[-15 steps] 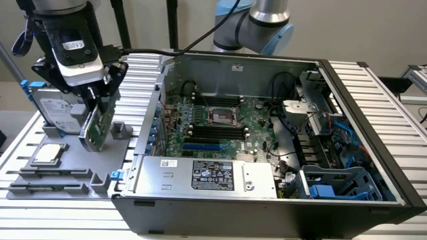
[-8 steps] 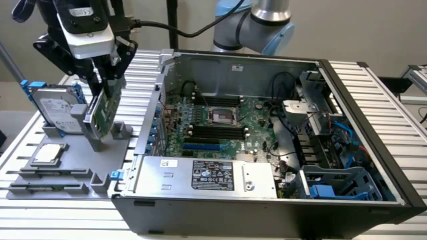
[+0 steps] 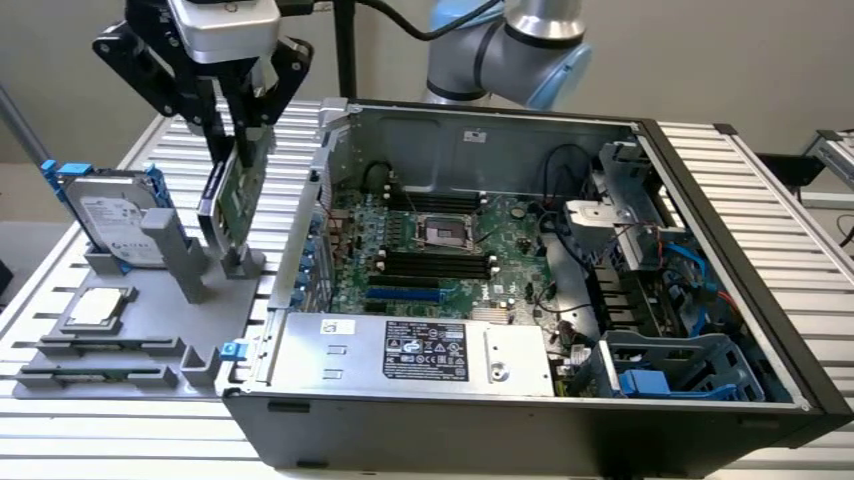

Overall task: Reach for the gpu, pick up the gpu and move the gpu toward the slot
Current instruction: 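Pick up the gpu and move the gpu toward the slot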

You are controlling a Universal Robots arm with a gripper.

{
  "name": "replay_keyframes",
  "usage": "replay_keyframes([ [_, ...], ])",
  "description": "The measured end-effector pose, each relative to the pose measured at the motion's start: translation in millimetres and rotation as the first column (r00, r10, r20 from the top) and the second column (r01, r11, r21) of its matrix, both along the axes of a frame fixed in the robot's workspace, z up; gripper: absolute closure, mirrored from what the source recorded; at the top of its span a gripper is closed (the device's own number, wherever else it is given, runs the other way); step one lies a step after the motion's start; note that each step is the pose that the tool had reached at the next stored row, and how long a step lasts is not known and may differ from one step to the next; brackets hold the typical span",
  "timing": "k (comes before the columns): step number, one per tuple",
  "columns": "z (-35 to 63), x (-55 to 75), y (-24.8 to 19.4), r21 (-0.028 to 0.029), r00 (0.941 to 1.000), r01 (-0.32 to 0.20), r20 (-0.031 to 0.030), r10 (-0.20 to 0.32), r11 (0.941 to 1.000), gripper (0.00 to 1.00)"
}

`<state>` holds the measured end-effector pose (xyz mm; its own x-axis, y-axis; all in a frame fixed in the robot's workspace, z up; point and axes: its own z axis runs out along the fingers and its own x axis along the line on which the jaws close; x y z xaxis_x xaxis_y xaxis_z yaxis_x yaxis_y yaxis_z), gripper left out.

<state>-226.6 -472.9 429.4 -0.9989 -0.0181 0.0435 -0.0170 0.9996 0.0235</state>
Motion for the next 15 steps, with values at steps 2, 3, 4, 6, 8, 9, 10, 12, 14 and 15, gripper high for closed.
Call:
replay_keyframes([
  [2, 2.6, 5.9, 0.5, 0.0024, 1.0, 0.0, 0.0, 0.0, 1.0, 0.73],
  [3, 3.7, 8.5, 0.9, 0.0036, 1.0, 0.0, -0.0001, 0.0, 1.0, 0.73],
  [4, 4.6, 11.1, 1.2, 0.0051, 1.0, 0.0, -0.0001, 0.0, 1.0, 0.73],
  [6, 6.2, 16.1, 1.9, 0.008, 1.0, 0.0, -0.0002, 0.0, 1.0, 0.73],
  [8, 6.8, 21.4, 2.8, 0.0108, 1.0, 0.0, -0.0001, 0.0, 0.9999, 0.73],
  [9, 7.0, 24.2, 3.3, 0.0124, 1.0, 0.0, -0.0001, 0.0, 0.9999, 0.73],
  [10, 7.0, 27.3, 3.8, 0.0141, 1.0, 0.0, -0.0001, 0.0, 0.9999, 0.73],
  [12, 7.0, 34.8, 4.5, 0.0173, 1.0, 0.0, -0.0004, 0.0, 0.9998, 0.73],
  [14, 7.0, 42.7, 5.3, 0.0209, 1.0, 0.0, -0.0004, 0.0, 0.9998, 0.73],
  [15, 6.9, 46.9, 5.6, 0.0226, 1.0, 0.0, -0.0004, 0.0, 0.9997, 0.73],
])
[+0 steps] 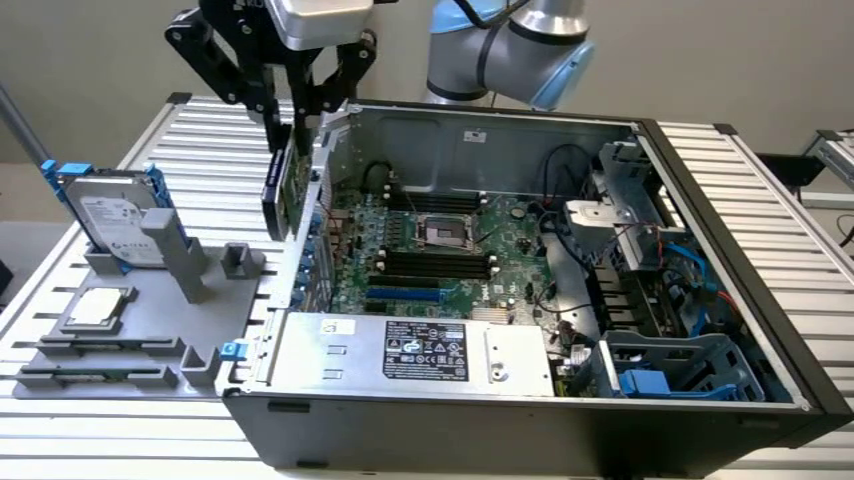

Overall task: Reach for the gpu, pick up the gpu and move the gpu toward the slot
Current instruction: 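Pick up the gpu and move the gpu toward the slot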

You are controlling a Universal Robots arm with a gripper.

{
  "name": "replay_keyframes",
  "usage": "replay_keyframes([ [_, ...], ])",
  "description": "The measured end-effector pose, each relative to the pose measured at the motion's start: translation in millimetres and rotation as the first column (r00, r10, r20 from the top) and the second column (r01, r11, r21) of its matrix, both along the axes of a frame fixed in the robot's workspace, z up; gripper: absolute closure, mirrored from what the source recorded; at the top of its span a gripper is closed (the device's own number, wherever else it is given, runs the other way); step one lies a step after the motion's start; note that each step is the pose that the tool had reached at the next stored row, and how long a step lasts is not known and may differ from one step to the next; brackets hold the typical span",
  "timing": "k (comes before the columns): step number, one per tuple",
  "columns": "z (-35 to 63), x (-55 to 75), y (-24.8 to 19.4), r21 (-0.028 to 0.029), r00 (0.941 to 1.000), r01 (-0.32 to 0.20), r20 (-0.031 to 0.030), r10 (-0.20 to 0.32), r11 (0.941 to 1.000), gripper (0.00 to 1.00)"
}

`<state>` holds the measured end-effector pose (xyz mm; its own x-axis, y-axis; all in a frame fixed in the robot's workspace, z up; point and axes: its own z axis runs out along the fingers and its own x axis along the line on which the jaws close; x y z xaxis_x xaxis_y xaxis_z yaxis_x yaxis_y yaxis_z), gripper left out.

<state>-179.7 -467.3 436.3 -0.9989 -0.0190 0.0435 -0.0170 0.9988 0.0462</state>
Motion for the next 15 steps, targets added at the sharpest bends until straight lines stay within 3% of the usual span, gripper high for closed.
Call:
replay_keyframes([
  [7, 0.0, 31.4, 2.8, 0.0082, 1.0, 0.0, -0.0006, 0.0, 1.0, 0.73],
  [15, -3.7, 67.6, 8.1, 0.01, 1.0, 0.0, -0.0028, 0.0, 0.9999, 0.73],
])
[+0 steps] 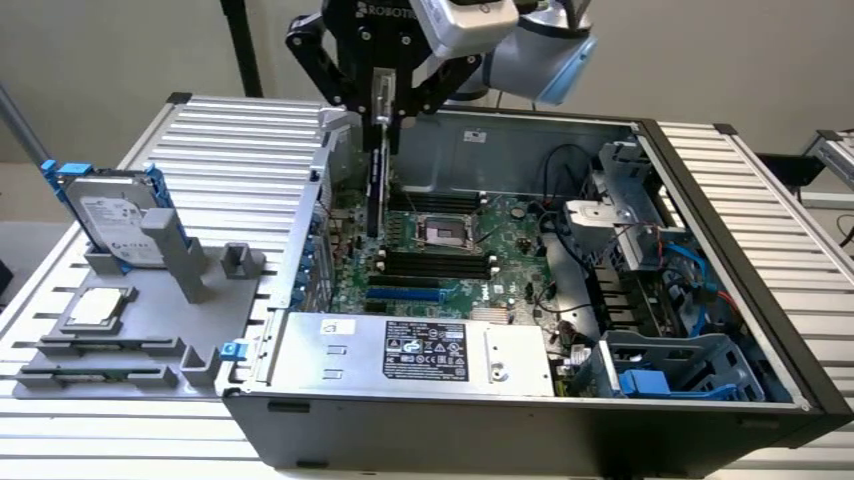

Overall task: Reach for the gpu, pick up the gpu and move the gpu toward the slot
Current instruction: 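Pick up the gpu and move the gpu toward the slot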

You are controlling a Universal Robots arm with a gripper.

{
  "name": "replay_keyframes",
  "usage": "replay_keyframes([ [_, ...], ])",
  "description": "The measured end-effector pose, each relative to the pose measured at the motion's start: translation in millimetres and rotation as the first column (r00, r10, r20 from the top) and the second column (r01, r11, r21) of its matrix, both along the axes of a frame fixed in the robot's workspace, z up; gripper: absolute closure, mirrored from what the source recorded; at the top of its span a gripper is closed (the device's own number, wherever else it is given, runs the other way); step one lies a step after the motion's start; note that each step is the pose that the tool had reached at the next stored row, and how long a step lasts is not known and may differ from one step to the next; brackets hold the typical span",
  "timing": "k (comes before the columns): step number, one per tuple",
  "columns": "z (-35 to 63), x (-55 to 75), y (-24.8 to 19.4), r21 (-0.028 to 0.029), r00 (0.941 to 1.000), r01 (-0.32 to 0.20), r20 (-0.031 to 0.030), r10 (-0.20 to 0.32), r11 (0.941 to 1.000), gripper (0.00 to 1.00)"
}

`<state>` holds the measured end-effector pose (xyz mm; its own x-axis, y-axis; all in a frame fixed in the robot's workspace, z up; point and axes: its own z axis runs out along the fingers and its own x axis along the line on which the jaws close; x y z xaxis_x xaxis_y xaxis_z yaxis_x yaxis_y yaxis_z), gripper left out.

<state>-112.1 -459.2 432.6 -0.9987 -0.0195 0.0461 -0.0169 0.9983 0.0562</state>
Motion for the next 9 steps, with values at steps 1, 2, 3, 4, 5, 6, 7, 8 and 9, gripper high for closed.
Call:
replay_keyframes([
  [1, -1.2, 4.6, 0.9, -0.0001, 1.0, 0.0, -0.0004, 0.0, 1.0, 0.73],
  [2, -2.5, 9.2, 1.8, 0.0, 1.0, 0.0, -0.0007, 0.0, 1.0, 0.73],
  [3, -3.9, 13.8, 2.6, -0.0001, 1.0, 0.0, -0.001, 0.0, 1.0, 0.73],
  [4, -5.5, 18.4, 3.5, 0.0, 1.0, 0.0, -0.0013, 0.0, 1.0, 0.73],
  [5, -7.0, 22.9, 4.4, -0.0001, 1.0, 0.0, -0.0016, 0.0, 1.0, 0.73],
  [6, -8.7, 27.3, 5.3, 0.0, 1.0, 0.0, -0.0017, 0.0, 1.0, 0.73],
  [7, -10.5, 31.9, 6.4, -0.0001, 1.0, 0.0, -0.0017, 0.0, 1.0, 0.73],
  [8, -12.3, 36.4, 7.7, -0.0001, 1.0, 0.0, -0.0017, 0.0, 1.0, 0.73],
  [9, -14.2, 41.0, 9.2, -0.0001, 1.0, 0.0, -0.0017, 0.0, 1.0, 0.73],
])
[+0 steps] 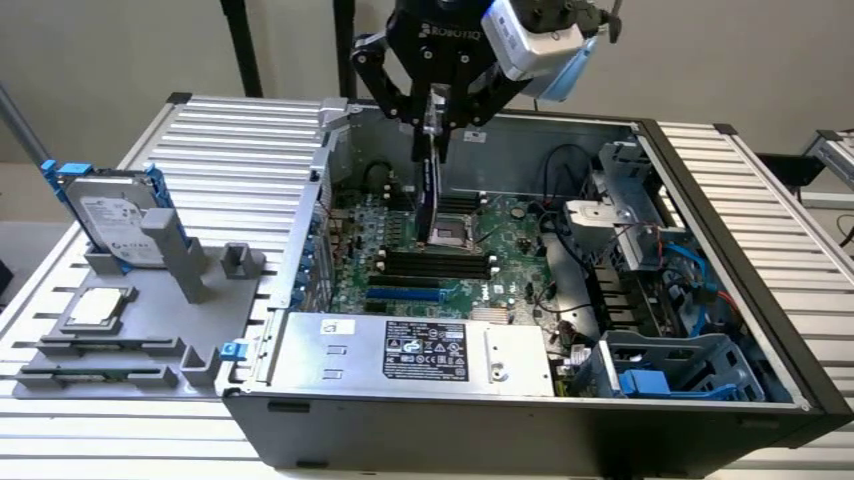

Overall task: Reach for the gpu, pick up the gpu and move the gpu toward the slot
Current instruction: 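Pick up the gpu and move the gpu toward the slot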

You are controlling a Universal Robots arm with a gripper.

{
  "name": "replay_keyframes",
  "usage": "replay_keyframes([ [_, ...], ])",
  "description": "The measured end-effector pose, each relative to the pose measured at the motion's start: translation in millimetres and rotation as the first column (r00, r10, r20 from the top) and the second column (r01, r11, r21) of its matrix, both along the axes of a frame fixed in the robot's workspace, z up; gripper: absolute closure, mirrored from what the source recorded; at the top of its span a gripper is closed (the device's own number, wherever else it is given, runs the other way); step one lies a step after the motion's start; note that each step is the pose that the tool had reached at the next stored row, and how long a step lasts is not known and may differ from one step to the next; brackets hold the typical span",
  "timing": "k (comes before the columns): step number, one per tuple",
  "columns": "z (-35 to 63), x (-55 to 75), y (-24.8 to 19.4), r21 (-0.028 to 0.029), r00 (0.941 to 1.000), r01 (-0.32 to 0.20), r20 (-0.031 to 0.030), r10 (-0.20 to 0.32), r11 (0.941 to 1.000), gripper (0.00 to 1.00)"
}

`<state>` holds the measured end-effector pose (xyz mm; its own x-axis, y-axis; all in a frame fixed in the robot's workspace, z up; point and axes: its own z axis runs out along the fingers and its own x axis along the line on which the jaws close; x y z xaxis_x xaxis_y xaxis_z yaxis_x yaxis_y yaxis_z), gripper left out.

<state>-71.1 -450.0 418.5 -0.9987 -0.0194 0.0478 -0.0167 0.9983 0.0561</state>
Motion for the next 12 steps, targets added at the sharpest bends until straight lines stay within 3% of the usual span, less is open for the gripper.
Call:
replay_keyframes([
  [7, -12.8, 31.9, 10.6, 0.0001, 1.0, 0.0, 0.0, 0.0, 1.0, 0.73],
  [12, -19.3, 53.1, 12.0, 0.0002, 1.0, 0.0, -0.001, 0.0, 1.0, 0.73],
])
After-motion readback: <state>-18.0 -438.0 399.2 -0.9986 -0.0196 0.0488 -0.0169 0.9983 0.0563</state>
